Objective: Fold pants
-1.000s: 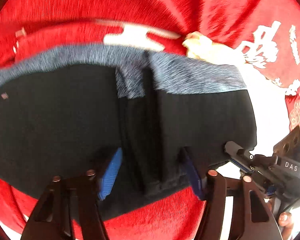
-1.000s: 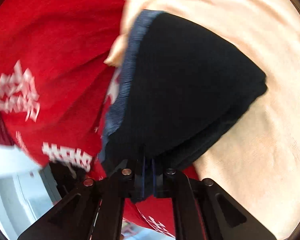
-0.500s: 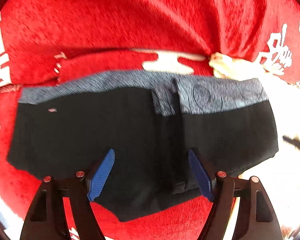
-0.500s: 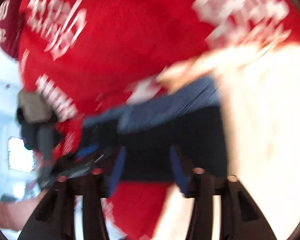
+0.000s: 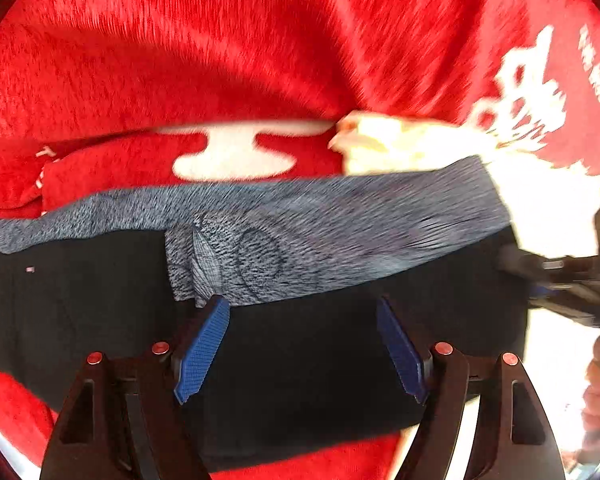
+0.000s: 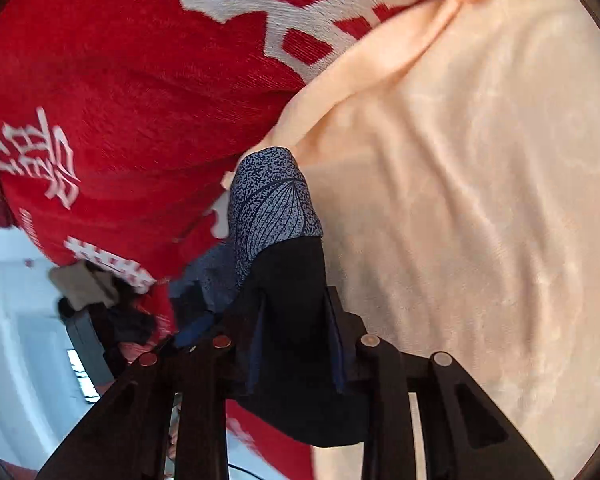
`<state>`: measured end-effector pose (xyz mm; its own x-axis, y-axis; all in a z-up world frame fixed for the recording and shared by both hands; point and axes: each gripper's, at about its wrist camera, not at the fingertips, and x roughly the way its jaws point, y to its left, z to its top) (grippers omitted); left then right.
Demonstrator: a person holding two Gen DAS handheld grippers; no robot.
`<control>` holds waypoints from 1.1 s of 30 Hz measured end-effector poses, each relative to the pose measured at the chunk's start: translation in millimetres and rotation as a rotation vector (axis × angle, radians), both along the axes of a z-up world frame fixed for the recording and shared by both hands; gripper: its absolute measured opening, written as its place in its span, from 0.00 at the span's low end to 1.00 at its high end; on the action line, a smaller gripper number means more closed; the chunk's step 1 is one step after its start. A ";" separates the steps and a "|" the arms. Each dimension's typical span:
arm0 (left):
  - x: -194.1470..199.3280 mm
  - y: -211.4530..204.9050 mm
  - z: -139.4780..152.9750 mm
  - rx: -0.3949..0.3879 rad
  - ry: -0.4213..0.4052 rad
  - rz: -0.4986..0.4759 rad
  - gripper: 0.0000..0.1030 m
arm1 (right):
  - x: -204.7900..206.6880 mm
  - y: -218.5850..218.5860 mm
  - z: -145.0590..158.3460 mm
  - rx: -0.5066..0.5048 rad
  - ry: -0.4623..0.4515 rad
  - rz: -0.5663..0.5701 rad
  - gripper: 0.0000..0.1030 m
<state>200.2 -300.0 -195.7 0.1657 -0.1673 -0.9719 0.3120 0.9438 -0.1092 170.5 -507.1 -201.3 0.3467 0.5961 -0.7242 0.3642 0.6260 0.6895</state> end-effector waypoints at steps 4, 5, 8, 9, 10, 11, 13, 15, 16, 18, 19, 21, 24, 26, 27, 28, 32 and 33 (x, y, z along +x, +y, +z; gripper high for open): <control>-10.5 4.2 -18.1 0.106 -0.036 -0.045 0.88 | 4.7 19.3 -15.1 -0.285 0.052 0.055 0.47; -11.3 10.7 -18.0 0.092 -0.026 -0.028 0.88 | 1.9 19.8 -13.1 -0.276 0.049 0.029 0.49; -8.4 37.6 -17.2 0.046 0.055 0.064 0.88 | -12.0 27.2 -2.8 -0.291 0.081 0.017 0.57; -9.1 43.9 -14.7 0.047 0.059 0.079 0.88 | -19.2 29.8 3.5 -0.307 0.083 0.020 0.57; -10.9 47.7 -10.8 0.055 0.053 0.081 0.88 | -23.7 30.8 6.6 -0.321 0.081 0.024 0.58; -13.6 49.8 -6.4 0.073 0.042 0.076 0.88 | -29.9 37.7 15.6 -0.354 0.077 0.032 0.58; -19.0 51.9 -0.3 0.103 0.032 0.065 0.88 | -36.7 47.2 30.2 -0.409 0.068 0.049 0.59; -23.6 55.0 3.4 0.120 0.035 0.071 0.88 | -35.4 50.5 37.5 -0.436 0.062 0.068 0.59; -25.3 57.5 5.0 0.122 0.040 0.082 0.88 | -38.6 52.7 40.9 -0.441 0.056 0.075 0.59; -27.9 63.3 8.3 0.118 0.047 0.112 0.88 | -40.9 63.2 44.8 -0.451 0.053 0.098 0.59; -32.4 68.1 10.8 0.113 0.051 0.123 0.88 | -39.5 66.2 43.8 -0.454 0.055 0.108 0.59; -37.0 76.8 11.2 0.095 0.072 0.158 0.88 | -42.0 71.2 42.2 -0.449 0.057 0.128 0.59; -41.9 85.9 11.7 0.079 0.096 0.210 0.88 | -47.5 80.4 39.4 -0.434 0.063 0.151 0.59; -46.0 85.9 11.4 0.099 0.089 0.221 0.88 | -50.8 83.9 36.3 -0.431 0.075 0.162 0.59; -46.6 85.9 12.1 0.102 0.089 0.223 0.88 | -54.4 83.4 35.2 -0.428 0.083 0.169 0.59; -47.6 86.1 12.8 0.107 0.089 0.228 0.88 | -56.2 83.3 34.4 -0.423 0.085 0.175 0.59; -49.8 87.4 9.9 0.126 0.104 0.256 0.88 | -60.3 85.6 36.6 -0.429 0.082 0.212 0.59; -50.3 87.7 9.7 0.130 0.103 0.262 0.88 | -61.0 84.6 39.8 -0.434 0.074 0.224 0.59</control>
<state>149.9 -212.4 -186.0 0.0864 -0.0053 -0.9962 0.0497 0.9988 -0.0011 109.5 -422.5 -161.5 0.1826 0.2878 -0.9401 0.2257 0.9184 0.3250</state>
